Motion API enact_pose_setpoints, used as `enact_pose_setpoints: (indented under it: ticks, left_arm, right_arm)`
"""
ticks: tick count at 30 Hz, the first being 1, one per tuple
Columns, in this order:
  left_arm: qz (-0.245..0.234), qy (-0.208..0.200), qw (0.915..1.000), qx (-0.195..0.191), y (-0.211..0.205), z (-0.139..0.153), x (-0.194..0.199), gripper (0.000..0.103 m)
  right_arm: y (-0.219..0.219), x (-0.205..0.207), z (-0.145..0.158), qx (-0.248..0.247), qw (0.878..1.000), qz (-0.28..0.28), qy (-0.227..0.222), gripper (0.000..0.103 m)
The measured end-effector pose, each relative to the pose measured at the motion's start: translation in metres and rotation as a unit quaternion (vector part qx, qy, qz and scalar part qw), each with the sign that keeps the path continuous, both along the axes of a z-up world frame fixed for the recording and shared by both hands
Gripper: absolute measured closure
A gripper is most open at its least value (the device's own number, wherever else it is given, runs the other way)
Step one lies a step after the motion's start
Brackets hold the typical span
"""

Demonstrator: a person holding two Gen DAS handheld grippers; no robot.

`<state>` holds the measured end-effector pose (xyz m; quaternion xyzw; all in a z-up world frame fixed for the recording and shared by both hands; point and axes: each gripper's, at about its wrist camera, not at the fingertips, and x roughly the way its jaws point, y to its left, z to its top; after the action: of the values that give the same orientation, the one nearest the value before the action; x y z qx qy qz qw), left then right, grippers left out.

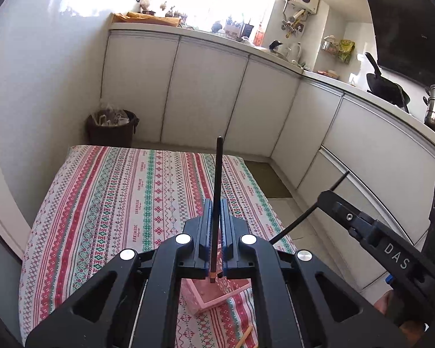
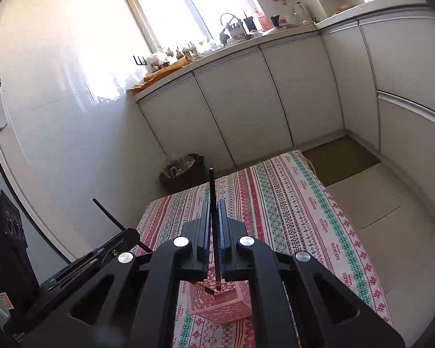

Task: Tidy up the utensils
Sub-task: 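Carry both black chopsticks over the pink basket and lower them in, then open both tools to release the black chopsticks into the basket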

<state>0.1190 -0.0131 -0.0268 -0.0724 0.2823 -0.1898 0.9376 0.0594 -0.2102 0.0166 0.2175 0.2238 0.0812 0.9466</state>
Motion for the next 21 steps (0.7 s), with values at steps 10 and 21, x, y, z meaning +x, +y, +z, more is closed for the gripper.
enact_pose_setpoints:
  ticks: [10, 21]
  left_arm:
    - [0.013, -0.005, 0.9999, -0.009, 0.008, 0.009, -0.014, 0.079]
    - [-0.022, -0.047, 0.9985, 0.018, 0.011, 0.033, -0.067, 0.042]
  right_arm:
    - [-0.009, -0.017, 0.010, 0.011, 1.000, -0.012, 0.005, 0.096]
    - [-0.024, -0.074, 0.004, 0.015, 0.999, -0.031, 0.010, 0.031]
